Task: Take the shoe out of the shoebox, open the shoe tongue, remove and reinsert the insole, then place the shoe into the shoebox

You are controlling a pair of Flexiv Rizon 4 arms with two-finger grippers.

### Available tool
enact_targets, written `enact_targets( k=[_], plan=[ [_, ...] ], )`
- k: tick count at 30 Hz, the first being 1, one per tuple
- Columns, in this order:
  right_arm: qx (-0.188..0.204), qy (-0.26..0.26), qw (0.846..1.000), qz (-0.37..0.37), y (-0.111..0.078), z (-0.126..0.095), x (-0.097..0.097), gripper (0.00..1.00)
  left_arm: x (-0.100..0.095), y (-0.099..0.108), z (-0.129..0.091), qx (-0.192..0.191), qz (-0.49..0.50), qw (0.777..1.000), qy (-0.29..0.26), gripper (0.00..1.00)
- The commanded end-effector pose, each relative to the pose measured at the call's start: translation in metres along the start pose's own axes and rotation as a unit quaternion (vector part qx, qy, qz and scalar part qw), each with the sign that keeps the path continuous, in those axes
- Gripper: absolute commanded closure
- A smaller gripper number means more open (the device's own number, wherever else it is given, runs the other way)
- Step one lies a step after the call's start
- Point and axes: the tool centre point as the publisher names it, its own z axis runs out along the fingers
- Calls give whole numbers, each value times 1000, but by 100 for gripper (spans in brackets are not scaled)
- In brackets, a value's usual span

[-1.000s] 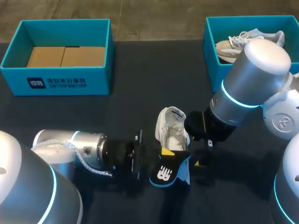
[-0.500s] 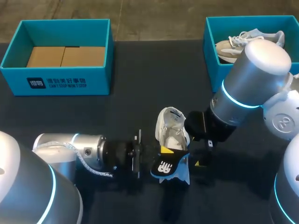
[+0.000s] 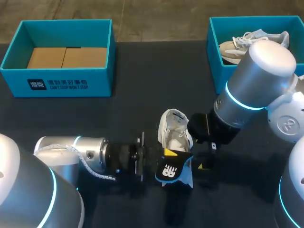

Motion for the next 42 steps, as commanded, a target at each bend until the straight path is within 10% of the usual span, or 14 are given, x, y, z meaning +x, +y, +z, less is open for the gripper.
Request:
enact_targets(
  k=[1, 42],
  plan=[
    [0, -1, 1000, -1, -1, 0, 1, 0, 0, -1, 0, -8, 1, 1000, -7, 100],
    [0, -1, 1000, -1, -1, 0, 1, 0, 5, 2, 7, -3, -13, 1000, -1, 100]
  ],
)
